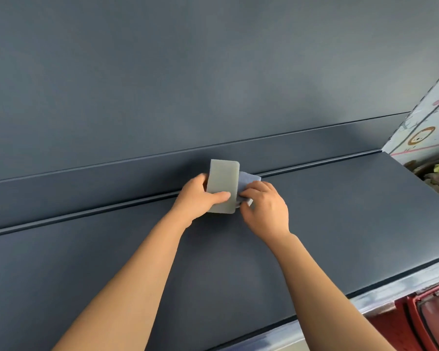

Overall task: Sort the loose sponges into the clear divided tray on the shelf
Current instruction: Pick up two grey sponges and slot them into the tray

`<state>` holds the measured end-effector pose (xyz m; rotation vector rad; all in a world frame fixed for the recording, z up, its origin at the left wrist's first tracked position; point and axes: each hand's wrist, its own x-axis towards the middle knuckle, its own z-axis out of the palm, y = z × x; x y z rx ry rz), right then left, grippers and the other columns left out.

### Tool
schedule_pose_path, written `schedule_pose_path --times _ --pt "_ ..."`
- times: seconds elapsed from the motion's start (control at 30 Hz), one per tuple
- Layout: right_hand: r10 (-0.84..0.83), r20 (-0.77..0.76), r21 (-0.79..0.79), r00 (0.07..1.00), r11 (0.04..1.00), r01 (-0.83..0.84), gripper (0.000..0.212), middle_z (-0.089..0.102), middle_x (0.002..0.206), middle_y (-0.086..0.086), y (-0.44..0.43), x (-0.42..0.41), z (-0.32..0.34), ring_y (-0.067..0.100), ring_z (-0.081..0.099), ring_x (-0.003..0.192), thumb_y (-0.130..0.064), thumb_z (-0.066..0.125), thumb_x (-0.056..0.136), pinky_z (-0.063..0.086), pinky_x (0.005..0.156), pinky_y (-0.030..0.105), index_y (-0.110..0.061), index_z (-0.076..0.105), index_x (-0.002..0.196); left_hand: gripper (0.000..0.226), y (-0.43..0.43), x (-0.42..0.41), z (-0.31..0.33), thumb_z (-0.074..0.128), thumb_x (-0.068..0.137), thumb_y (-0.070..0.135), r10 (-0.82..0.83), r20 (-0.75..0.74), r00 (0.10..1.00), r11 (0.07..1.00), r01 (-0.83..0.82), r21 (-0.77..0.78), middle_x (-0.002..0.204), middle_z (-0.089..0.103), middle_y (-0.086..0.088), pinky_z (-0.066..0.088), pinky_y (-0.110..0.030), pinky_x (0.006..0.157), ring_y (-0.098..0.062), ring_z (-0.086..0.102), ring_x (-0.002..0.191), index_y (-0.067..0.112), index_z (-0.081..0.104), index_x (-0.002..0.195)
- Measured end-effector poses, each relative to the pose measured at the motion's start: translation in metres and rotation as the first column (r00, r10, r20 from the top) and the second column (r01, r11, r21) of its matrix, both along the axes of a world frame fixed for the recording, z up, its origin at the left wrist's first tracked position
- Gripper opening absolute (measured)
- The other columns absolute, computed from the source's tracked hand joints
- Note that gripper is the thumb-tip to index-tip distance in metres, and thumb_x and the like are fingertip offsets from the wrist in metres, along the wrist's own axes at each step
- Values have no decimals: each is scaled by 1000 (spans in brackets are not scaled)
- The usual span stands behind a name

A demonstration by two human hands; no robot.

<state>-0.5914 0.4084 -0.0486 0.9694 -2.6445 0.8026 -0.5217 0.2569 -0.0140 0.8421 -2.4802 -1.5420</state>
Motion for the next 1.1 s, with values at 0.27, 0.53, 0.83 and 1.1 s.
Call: schedule_pose_path --times 0.27,0.53,0.83,1.1 --pt "51 250 -204 967 979 1 14 68 79 -11 -25 25 30 15 59 72 -17 59 82 40 56 24 -22 69 90 31 -33 71 13 64 87 14 179 -159 971 906 -100 412 111 67 -2 52 -44 82 -21 63 101 19 56 117" --pt "402 726 -513 557 857 50 12 69 72 0 -67 96 58 12 64 69 -10 57 82 53 64 26 -12 67 77 32 -64 184 12 58 92 20 249 -181 952 902 -159 402 111 67 10 50 -38 84 -13 63 103 34 55 119" --pt "595 665 -615 452 779 -120 18 71 87 3 -132 256 59 14 66 78 -34 65 86 56 71 31 -16 67 89 55 -88 347 13 63 88 17 433 -259 863 876 -336 346 107 65 13 46 -23 56 -8 62 90 44 38 129" --pt "669 478 -565 570 730 -384 35 67 92 -12 -184 414 57 7 61 83 -21 80 71 49 74 19 -28 62 100 49 -112 506 14 65 86 20 572 -304 762 817 -497 292 105 66 12 47 -28 57 -12 63 90 51 44 119"
